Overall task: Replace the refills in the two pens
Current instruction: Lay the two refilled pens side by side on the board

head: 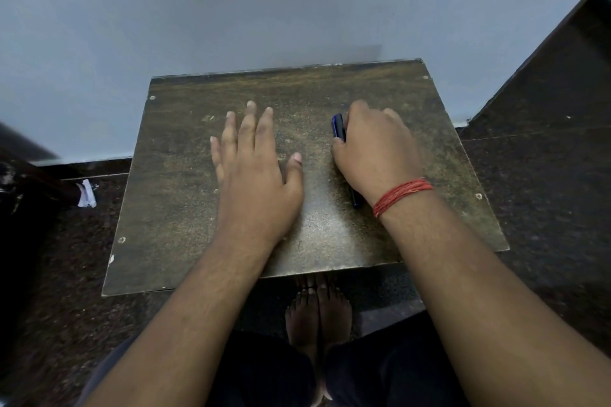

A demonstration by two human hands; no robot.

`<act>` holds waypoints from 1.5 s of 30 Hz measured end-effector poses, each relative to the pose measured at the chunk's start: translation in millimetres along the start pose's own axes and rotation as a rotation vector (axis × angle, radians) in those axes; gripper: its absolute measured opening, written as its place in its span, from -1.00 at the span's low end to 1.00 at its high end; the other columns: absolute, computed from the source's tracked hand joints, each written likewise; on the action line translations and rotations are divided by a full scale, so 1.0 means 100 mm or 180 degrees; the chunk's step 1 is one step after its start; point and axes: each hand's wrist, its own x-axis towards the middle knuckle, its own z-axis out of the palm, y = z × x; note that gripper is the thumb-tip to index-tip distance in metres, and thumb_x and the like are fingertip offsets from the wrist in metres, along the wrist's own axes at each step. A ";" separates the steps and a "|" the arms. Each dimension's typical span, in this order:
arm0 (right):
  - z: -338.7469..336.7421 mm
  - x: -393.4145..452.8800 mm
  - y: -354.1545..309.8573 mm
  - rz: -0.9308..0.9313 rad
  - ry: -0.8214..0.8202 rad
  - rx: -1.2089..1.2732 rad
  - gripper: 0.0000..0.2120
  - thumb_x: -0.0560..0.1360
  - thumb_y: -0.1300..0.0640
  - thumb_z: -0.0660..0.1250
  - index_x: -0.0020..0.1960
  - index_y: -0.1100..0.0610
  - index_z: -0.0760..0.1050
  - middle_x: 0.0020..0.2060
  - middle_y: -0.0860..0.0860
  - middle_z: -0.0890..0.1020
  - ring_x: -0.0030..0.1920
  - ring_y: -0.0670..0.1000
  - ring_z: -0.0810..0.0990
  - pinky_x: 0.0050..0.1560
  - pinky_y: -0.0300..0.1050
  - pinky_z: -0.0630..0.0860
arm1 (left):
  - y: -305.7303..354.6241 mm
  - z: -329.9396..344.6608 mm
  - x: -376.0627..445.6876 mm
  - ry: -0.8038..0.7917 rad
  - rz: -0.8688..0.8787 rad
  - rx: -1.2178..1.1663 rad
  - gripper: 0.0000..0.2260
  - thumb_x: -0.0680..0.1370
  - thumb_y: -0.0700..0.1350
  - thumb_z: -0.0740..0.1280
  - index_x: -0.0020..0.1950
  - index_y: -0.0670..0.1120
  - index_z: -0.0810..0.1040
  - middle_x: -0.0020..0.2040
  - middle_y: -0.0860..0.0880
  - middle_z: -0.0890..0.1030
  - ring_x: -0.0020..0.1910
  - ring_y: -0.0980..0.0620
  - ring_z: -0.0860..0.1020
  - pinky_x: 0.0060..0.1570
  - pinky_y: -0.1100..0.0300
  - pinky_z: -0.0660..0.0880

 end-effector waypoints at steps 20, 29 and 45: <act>-0.07 -0.24 -0.06 0.0217 -0.0547 0.0110 -0.59 0.51 0.08 0.43 0.26 0.19 0.38 0.24 0.15 0.50 0.19 0.18 0.56 -0.01 -0.07 0.43 | -0.02 -0.07 0.04 -0.0249 -0.0148 0.0010 -0.37 0.63 0.17 0.12 0.62 0.00 -0.01 0.65 -0.06 -0.03 0.59 -0.10 -0.20 0.52 -0.21 -0.17; 0.10 -0.27 -0.51 -0.0124 -0.0605 0.0420 -0.65 0.50 0.10 0.44 0.19 0.16 0.41 0.12 0.19 0.55 0.08 0.23 0.59 -0.12 -0.09 0.36 | -0.18 -0.36 0.04 -0.0206 -0.0540 -0.0062 -0.38 0.62 0.12 0.16 0.62 -0.01 0.03 0.65 -0.06 -0.02 0.59 -0.12 -0.18 0.51 -0.21 -0.18; 0.25 -0.27 -0.86 -0.0131 -0.0487 0.0642 -0.73 0.60 0.16 0.29 0.26 0.21 0.39 0.14 0.19 0.54 0.04 0.19 0.60 -0.09 -0.04 0.44 | -0.33 -0.40 0.01 -0.0440 -0.0683 0.0260 -0.40 0.62 0.05 0.16 0.61 -0.02 0.03 0.65 -0.06 -0.03 0.60 -0.13 -0.18 0.51 -0.24 -0.18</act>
